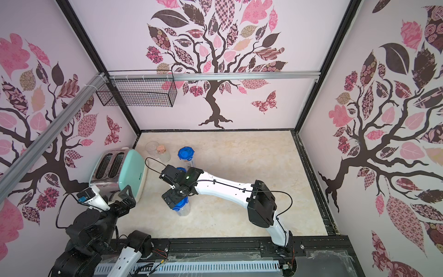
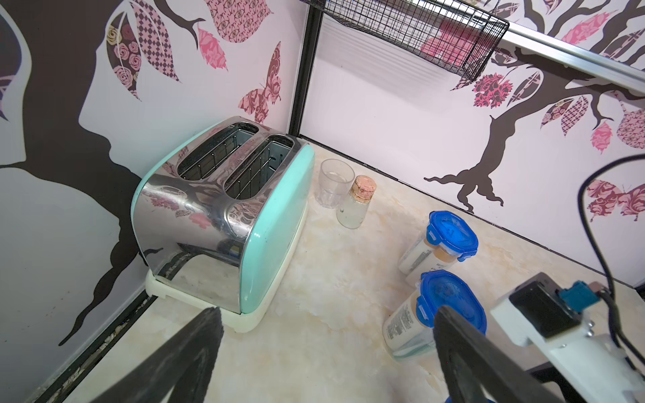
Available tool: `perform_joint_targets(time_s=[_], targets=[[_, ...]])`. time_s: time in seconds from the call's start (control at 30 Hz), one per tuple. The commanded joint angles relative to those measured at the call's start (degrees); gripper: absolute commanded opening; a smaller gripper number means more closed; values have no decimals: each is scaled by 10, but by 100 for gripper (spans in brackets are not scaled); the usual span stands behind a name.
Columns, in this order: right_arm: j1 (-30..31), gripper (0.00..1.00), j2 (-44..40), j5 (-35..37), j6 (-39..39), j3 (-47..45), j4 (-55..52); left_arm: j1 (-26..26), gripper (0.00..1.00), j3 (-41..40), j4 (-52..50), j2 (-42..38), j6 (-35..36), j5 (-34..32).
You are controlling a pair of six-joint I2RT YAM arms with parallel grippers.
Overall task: Take out toiletry kits
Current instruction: Move the container to the center of the board.
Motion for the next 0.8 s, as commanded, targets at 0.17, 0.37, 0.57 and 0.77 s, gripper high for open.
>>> perform_joint_targets(time_s=[0.17, 0.37, 0.57, 0.77], targets=[[15, 100, 4, 26, -2, 24, -28, 3, 98, -6, 6, -8, 1, -4], [26, 100, 14, 52, -11, 29, -36, 2, 98, -10, 10, -15, -6, -25], [34, 100, 37, 75, -15, 62, -57, 2, 98, -12, 12, -13, -3, -21], [38, 100, 44, 72, -12, 67, -61, 2, 98, -13, 14, -11, 0, -14]])
